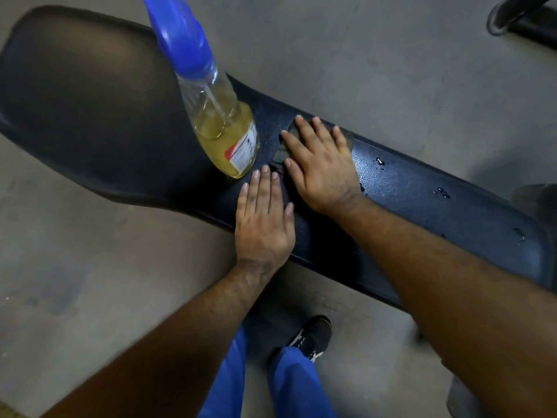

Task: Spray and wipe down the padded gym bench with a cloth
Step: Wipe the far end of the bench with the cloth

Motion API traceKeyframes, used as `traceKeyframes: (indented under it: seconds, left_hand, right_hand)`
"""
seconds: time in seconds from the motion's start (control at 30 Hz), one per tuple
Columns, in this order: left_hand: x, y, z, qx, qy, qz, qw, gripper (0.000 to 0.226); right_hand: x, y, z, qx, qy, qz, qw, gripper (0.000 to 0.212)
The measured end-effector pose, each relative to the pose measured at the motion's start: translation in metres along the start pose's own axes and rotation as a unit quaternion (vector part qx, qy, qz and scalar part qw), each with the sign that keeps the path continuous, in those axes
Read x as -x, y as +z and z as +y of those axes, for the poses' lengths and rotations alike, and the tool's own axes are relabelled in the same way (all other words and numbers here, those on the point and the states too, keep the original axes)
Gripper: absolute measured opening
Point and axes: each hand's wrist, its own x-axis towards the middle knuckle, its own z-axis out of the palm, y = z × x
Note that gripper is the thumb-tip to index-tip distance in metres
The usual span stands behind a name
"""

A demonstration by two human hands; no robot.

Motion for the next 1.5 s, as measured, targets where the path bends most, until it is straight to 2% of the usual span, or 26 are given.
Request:
traceKeyframes:
  seconds: [0.17,0.3,0.33,0.37,0.43,0.47,0.5,0.6,0.63,0.67,0.73,0.77,0.8,0.9,0.93,0.97,1.03,1.07,1.1,1.17,1.23,1.27,1.3,1.37,1.4,1.5]
  left_hand:
    - [-0.001,-0.003,0.0,-0.006,0.0,-0.004,1.0,0.06]
    - [0.0,-0.004,0.0,0.01,0.003,-0.008,1.0,0.058]
    - [0.0,-0.003,0.0,0.012,0.003,-0.002,1.0,0.058]
    - [0.0,-0.001,0.0,0.013,0.003,0.005,1.0,0.057]
    - [-0.001,-0.001,0.0,0.014,0.001,0.009,1.0,0.057]
    - [-0.001,-0.002,-0.002,0.018,-0.001,0.006,1.0,0.056]
    - [-0.001,-0.004,-0.002,0.028,0.002,0.001,1.0,0.056]
    - [0.0,-0.006,-0.005,0.032,0.015,-0.021,0.999,0.056]
    - [0.001,-0.005,-0.006,0.023,0.018,-0.021,0.999,0.056]
    - [0.0,-0.003,-0.007,0.015,0.02,-0.017,1.0,0.056]
    - [-0.001,-0.001,-0.007,0.006,0.02,-0.011,1.0,0.057]
    - [0.0,-0.002,-0.007,0.011,0.018,-0.012,1.0,0.057]
    - [0.0,-0.004,-0.007,0.021,0.019,-0.015,0.999,0.057]
    - [0.0,-0.008,-0.008,0.05,0.02,-0.024,0.998,0.058]
    - [0.0,-0.008,-0.009,0.055,0.021,-0.025,0.998,0.058]
    - [0.0,-0.008,-0.01,0.059,0.027,-0.022,0.998,0.058]
    - [-0.001,-0.007,-0.012,0.062,0.042,-0.016,0.997,0.057]
    - [0.0,-0.007,-0.014,0.071,0.047,-0.014,0.996,0.056]
    - [0.0,-0.009,-0.017,0.087,0.053,-0.013,0.995,0.055]
    - [-0.002,-0.014,-0.022,0.123,0.066,-0.01,0.99,0.055]
    - [-0.003,-0.015,-0.031,0.132,0.087,-0.009,0.987,0.055]
    - [-0.003,-0.014,-0.034,0.125,0.103,-0.008,0.987,0.055]
    - [-0.003,-0.012,-0.036,0.113,0.119,-0.006,0.986,0.054]
    - [-0.003,-0.009,-0.041,0.101,0.138,-0.005,0.985,0.053]
    - [-0.003,-0.009,-0.042,0.106,0.14,-0.007,0.984,0.054]
    - [-0.004,-0.013,-0.044,0.134,0.139,-0.014,0.981,0.056]
  right_hand:
    - [-0.009,-0.001,-0.011,-0.032,0.12,0.013,0.992,0.057]
    - [0.032,-0.001,0.006,-0.012,-0.039,-0.015,0.999,0.056]
    - [0.027,-0.003,0.017,0.002,-0.042,-0.008,0.999,0.056]
    - [0.016,-0.005,0.022,0.008,0.007,0.005,1.0,0.056]
    - [-0.009,-0.004,0.012,-0.028,0.178,0.016,0.983,0.057]
    - [-0.01,-0.003,-0.001,-0.039,0.217,0.012,0.975,0.058]
    - [-0.002,-0.003,-0.012,-0.037,0.197,0.011,0.98,0.058]
    - [0.048,-0.003,0.002,-0.013,0.0,-0.023,1.0,0.058]
    - [0.05,-0.006,0.014,0.001,-0.014,-0.02,1.0,0.059]
    - [0.044,-0.006,0.022,0.013,0.029,-0.01,0.999,0.06]
    - [0.021,-0.002,0.011,-0.015,0.207,0.023,0.978,0.061]
    - [0.018,-0.001,-0.005,-0.031,0.246,0.026,0.968,0.061]
    - [0.025,0.002,-0.019,-0.028,0.223,0.026,0.974,0.061]
    - [0.075,0.005,-0.012,-0.013,0.028,-0.01,0.999,0.058]
    - [0.077,0.001,0.003,-0.003,0.027,-0.004,1.0,0.059]
    - [0.07,-0.001,0.016,0.005,0.085,0.009,0.996,0.06]
    - [0.045,0.001,0.014,-0.014,0.277,0.037,0.96,0.06]
    - [0.041,0.003,-0.002,-0.019,0.314,0.039,0.948,0.06]
    - [0.048,0.007,-0.021,-0.011,0.282,0.038,0.959,0.059]
    - [0.087,0.011,-0.045,-0.004,0.111,0.015,0.994,0.058]
    - [0.112,0.007,-0.022,0.021,0.024,-0.005,0.999,0.058]
    - [0.107,0.005,-0.01,0.035,0.066,0.008,0.997,0.059]
    - [0.097,0.004,-0.005,0.028,0.164,0.032,0.986,0.059]
    - [0.082,0.012,-0.029,-0.009,0.33,0.069,0.942,0.06]
    - [0.087,0.018,-0.052,-0.009,0.328,0.072,0.942,0.06]
    - [0.136,0.028,-0.079,0.014,0.109,0.026,0.994,0.059]
